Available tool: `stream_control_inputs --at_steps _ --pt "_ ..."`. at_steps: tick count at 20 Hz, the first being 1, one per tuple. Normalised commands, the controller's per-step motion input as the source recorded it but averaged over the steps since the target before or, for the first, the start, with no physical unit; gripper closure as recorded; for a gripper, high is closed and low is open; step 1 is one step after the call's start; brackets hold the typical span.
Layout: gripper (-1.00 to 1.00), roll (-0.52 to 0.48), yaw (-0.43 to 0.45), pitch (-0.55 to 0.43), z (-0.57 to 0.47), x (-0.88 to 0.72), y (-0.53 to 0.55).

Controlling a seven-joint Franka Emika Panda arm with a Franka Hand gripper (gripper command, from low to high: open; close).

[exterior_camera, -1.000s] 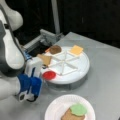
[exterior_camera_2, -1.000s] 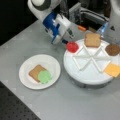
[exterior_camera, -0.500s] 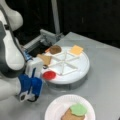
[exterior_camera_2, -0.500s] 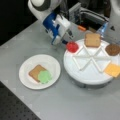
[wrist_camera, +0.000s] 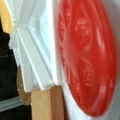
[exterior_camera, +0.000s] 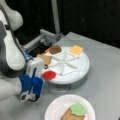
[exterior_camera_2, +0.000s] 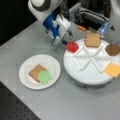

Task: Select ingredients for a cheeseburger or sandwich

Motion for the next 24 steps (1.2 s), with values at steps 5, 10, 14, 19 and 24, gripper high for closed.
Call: stream_control_inputs --at_steps 5,10,14,19,24 --pt "-1.00 0.237 0.028 -0.105 -0.18 0.21 -0.12" --pt "-1.00 0.240 0.001 -0.104 -0.18 0.22 -0.09" --pt "-1.00 0.228 -0.005 -0.087 -0.17 0.17 -0.10" --pt "-1.00 0.208 -0.002 -0.092 -0.16 0.14 -0.11" --pt "1.00 0.182 0.009 -0.091 -0.13 0.12 -0.11"
